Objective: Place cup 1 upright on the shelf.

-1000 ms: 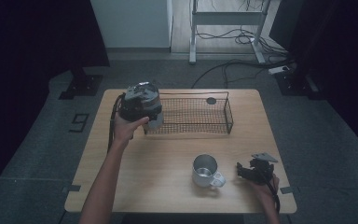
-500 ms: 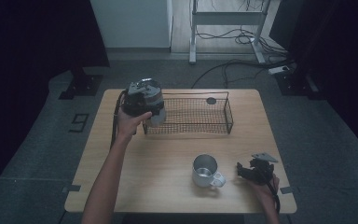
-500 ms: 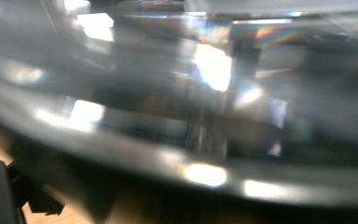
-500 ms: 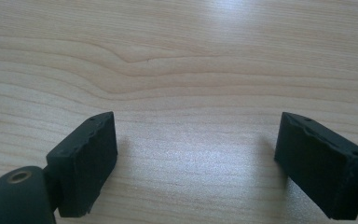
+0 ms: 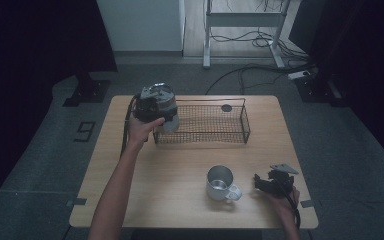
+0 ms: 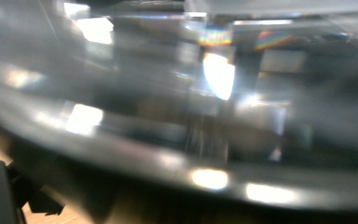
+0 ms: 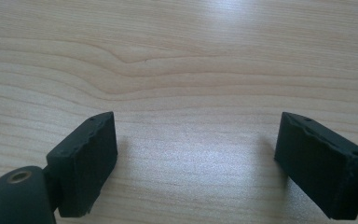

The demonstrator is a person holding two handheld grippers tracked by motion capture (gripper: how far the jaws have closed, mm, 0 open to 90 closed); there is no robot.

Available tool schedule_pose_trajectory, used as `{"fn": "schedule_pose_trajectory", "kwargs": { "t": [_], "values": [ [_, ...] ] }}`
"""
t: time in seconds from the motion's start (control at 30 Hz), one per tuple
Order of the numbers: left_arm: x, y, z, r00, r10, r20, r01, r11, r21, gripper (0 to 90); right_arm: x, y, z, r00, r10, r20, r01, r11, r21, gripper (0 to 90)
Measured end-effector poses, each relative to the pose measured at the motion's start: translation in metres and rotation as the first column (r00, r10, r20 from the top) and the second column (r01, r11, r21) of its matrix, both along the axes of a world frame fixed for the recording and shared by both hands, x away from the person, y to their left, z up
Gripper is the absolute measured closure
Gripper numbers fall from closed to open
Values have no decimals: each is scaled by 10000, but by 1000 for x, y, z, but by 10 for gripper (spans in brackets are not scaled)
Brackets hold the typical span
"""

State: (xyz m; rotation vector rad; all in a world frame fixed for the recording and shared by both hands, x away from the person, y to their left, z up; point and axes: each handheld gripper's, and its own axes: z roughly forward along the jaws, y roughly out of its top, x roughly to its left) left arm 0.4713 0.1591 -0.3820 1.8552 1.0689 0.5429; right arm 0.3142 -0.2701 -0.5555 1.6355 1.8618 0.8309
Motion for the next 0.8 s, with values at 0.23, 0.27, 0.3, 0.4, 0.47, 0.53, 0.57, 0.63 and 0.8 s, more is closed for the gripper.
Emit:
{"fn": "schedule_pose_trajectory", "kwargs": {
  "t": [0.23, 0.27, 0.3, 0.4, 0.47, 0.53, 0.57, 0.63, 0.8],
  "values": [
    [5, -3, 5, 10000, 2, 12, -2, 10000, 72, 41, 0, 0, 0, 10000, -5, 1, 5, 10000, 1, 125],
    [6, -4, 6, 10000, -5, 11, 5, 10000, 99, 41, 0, 0, 0, 10000, -5, 1, 5, 10000, 1, 125],
    [7, -6, 7, 10000, -30, 19, 30, 9999, 99, 41, 0, 0, 0, 10000, -2, 2, 2, 10000, 0, 125],
    [10, -9, 7, 10000, -45, -29, 45, 10000, 70, 41, 0, 0, 0, 10000, -5, 0, 5, 10000, 1, 125],
    [11, -10, 7, 10000, -34, -44, 34, 10000, -3, 41, 0, 0, 0, 10000, -3, 1, 3, 10000, 0, 125],
    [13, -12, 8, 9999, -95, -76, 95, 10000, -28, 41, 0, 0, 0, 10000, -4, 1, 4, 10000, 2, 125],
    [13, -13, 8, 9999, -82, -71, 82, 10000, -52, 41, 0, 0, 0, 10000, -2, 2, 2, 10000, -1, 125],
    [16, -17, 9, 9999, -126, -45, 127, 9999, 69, 41, 0, 0, 0, 10000, -2, 1, 2, 10000, 1, 125],
    [21, -20, 8, 9998, -147, -121, 147, 9999, 67, 41, 0, 0, 0, 10000, -2, 1, 2, 10000, 1, 125]
  ]
}}
